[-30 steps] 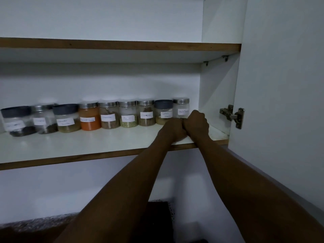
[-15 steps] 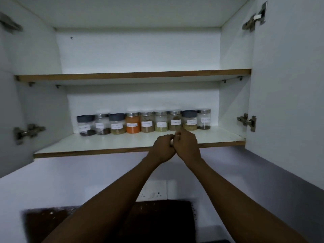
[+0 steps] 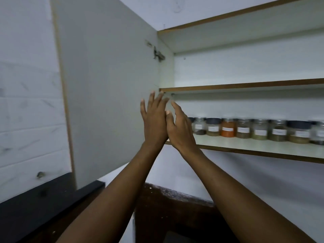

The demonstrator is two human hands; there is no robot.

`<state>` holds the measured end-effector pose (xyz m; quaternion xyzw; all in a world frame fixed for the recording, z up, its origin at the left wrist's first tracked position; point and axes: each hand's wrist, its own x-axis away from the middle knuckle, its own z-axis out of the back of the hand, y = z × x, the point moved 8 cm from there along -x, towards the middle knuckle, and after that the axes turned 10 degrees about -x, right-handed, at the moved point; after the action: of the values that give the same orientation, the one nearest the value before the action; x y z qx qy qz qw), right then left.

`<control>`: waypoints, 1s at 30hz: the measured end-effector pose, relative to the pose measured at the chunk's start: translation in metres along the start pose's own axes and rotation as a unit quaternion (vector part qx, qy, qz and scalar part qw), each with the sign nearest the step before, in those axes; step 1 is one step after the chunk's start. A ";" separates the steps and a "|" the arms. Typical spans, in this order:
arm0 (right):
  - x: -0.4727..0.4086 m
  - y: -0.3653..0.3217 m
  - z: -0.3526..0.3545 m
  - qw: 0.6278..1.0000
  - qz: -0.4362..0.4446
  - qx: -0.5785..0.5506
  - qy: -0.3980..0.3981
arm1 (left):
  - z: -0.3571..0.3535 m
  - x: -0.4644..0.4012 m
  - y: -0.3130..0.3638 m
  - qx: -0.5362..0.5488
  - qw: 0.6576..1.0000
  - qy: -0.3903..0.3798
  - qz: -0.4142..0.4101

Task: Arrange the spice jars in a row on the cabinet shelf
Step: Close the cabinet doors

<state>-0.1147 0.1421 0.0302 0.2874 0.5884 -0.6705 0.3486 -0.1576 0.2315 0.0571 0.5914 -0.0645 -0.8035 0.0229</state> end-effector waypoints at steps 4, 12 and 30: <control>0.007 -0.061 -0.067 0.996 0.037 -0.052 -0.059 | 0.085 -0.005 -0.050 -0.129 0.985 0.105 0.054; 0.020 -0.133 -0.130 0.986 0.082 -0.086 -0.118 | 0.164 0.010 -0.123 -0.087 0.947 0.172 0.257; 0.008 -0.132 0.101 0.983 0.091 0.004 0.157 | 0.090 0.038 0.086 0.304 0.945 0.113 0.030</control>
<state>-0.2231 0.0494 0.1163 0.4430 0.6048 -0.5845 0.3103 -0.2584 0.1488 0.0588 0.6551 -0.3204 -0.6724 -0.1270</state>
